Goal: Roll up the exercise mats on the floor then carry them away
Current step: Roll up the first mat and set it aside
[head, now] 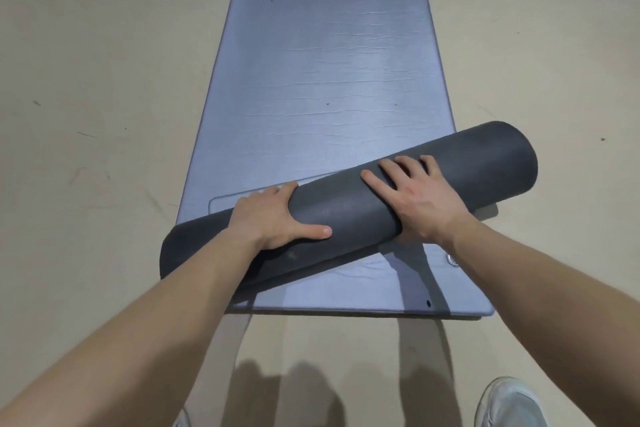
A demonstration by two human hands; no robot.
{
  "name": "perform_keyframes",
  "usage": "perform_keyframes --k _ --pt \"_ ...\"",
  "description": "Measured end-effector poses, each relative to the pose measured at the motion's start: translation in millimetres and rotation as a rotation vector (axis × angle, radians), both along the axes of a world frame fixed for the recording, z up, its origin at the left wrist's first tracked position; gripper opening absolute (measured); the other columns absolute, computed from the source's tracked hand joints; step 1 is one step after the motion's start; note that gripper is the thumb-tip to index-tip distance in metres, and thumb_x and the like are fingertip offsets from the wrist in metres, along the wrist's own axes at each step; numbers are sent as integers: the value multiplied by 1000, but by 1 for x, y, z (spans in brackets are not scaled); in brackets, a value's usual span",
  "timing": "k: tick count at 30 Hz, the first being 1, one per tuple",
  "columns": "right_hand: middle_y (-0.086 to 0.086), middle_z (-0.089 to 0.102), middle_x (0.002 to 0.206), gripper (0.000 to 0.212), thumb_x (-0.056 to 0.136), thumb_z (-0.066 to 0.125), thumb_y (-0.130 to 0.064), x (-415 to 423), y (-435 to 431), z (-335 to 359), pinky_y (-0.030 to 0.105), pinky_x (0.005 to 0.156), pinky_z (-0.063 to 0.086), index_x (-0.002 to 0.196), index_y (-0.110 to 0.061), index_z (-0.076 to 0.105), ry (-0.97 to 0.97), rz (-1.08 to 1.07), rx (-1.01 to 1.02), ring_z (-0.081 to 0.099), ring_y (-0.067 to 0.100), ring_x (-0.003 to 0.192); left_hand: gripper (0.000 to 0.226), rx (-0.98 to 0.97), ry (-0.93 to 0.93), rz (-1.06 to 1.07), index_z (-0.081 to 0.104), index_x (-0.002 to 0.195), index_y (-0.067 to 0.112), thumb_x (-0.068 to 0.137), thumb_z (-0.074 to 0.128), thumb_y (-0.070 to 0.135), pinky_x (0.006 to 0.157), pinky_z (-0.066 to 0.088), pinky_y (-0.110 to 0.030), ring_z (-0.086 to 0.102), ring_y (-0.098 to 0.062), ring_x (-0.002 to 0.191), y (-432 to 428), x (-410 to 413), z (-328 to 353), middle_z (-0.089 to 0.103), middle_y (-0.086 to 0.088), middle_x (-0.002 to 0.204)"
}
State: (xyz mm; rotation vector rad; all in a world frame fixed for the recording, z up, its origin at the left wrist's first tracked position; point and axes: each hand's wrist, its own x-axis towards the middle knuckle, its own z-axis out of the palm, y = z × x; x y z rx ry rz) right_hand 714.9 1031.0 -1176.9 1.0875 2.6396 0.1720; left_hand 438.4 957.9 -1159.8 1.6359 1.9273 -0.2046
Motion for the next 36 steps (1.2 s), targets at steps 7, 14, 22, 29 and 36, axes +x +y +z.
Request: perform_keyframes --k 7,14,22,29,36 --pt "17 34 161 126 59 95 -35 55 -56 -5 71 109 29 158 -27 17 35 -148 -31 32 44 147 127 -42 136 -27 27 152 35 48 45 106 97 45 -46 55 -30 115 -45 76 6 54 0 134" --pt "18 51 143 69 97 62 -40 103 -112 -5 46 92 48 155 -22 29 649 -1159 -289 55 42 124 117 -28 94 71 45 136 28 51 43 107 75 45 -37 63 -26 109 -42 155 11 62 2 122" --pt "-14 64 131 94 63 74 -72 138 -65 -10 43 103 52 143 -36 39 1408 -1411 -650 66 16 115 86 -46 -232 111 59 120 29 69 45 97 80 49 -36 64 -22 106 4 258 -1 69 10 112" --pt "-19 68 119 93 52 88 -70 270 35 -21 44 100 54 132 -41 50 1137 -1390 -572 69 16 107 73 -131 -634 182 58 128 26 81 55 81 101 50 -41 63 -23 117 71 380 -48 68 7 127" --pt "-18 65 117 86 58 77 -77 375 105 -17 47 95 53 132 -46 44 858 -1333 -426 66 19 104 69 -158 -735 220 52 121 23 83 50 80 96 54 -49 65 -31 109 126 508 -84 67 0 121"
